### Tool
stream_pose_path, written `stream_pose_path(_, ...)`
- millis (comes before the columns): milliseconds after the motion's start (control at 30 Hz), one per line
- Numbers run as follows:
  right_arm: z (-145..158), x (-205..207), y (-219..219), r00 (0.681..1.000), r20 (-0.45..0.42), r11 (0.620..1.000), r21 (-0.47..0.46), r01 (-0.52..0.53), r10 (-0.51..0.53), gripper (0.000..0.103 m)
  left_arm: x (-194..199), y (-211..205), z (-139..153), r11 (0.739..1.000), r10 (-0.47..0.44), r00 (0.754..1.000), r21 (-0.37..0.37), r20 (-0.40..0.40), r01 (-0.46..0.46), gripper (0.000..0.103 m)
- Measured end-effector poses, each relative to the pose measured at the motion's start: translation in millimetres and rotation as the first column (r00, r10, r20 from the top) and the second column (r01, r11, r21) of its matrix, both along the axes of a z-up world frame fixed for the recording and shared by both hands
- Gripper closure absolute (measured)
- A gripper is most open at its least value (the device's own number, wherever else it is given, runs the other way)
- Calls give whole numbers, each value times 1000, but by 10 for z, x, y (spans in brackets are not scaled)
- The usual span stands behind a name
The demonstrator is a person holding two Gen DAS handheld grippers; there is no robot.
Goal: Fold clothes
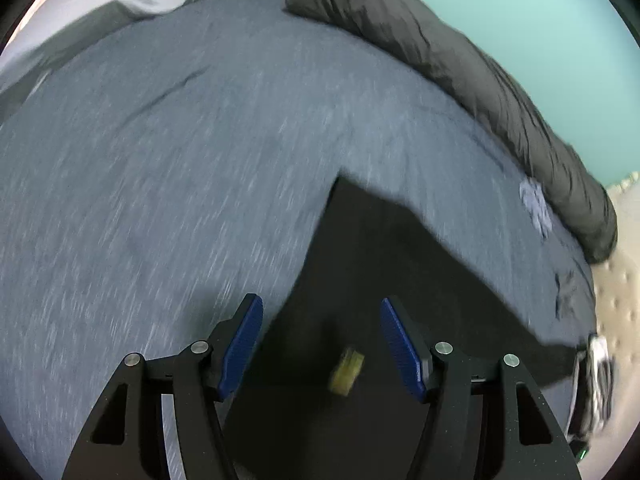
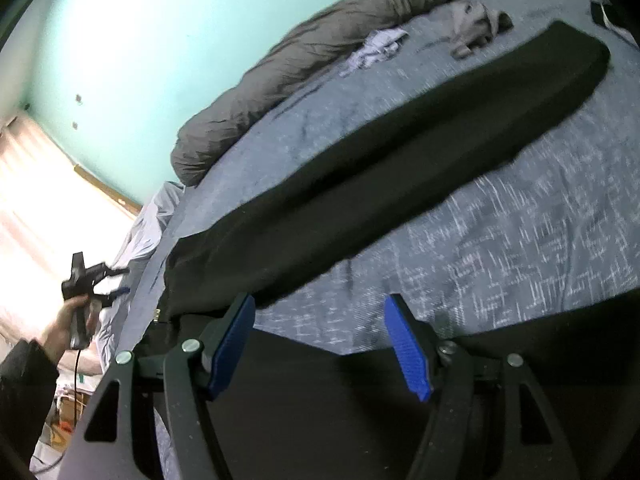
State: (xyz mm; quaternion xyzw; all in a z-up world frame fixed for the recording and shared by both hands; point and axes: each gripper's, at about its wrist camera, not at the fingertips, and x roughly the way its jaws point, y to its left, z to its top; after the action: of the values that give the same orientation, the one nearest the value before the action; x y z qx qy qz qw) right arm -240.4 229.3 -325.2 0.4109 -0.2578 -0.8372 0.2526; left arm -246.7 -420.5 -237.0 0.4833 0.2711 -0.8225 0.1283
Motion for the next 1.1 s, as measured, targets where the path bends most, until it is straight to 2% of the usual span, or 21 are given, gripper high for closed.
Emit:
stream_pose_path(67, 60, 50, -8, 1000, -18, 1000, 3, -4, 4, 35, 254, 122, -68, 1000, -25, 999, -14, 31, 25, 37)
stream_pose_path(133, 121, 99, -16, 999, -36, 1000, 6, -7, 7, 35, 512, 196, -101, 999, -32, 999, -15, 29, 33, 37)
stream_pose_path(233, 178, 197, -12, 999, -48, 1000, 7, 2, -2, 35, 880, 231, -195, 999, -12, 1000, 32, 15, 12, 37)
stream_pose_path(367, 208, 336, 33, 999, -35, 1000, -1, 26, -26, 35, 1225, 272, -346, 999, -2, 999, 38, 43, 0, 37)
stream_pose_path(600, 225, 633, 118, 999, -24, 999, 18, 37, -37, 35, 1173, 405, -575, 999, -10, 998, 50, 67, 7, 38)
stream_pose_path(800, 129, 644, 152, 999, -2, 999, 14, 46, -46, 35, 1127, 520, -772, 998, -18, 996, 60, 87, 13, 38)
stream_pose_path(967, 95, 603, 131, 999, 2, 999, 7, 34, -34, 35, 934, 531, -768, 986, 35, 999, 164, 2, -34, 38)
stream_pose_path(1067, 79, 584, 122, 1000, 9, 1000, 1, 29, -29, 35, 791, 563, -802, 986, 41, 999, 159, 3, -41, 38)
stream_pose_path(1100, 77, 578, 119, 1000, 10, 1000, -1, 28, -28, 35, 768, 557, -831, 983, 48, 999, 178, -4, -47, 38)
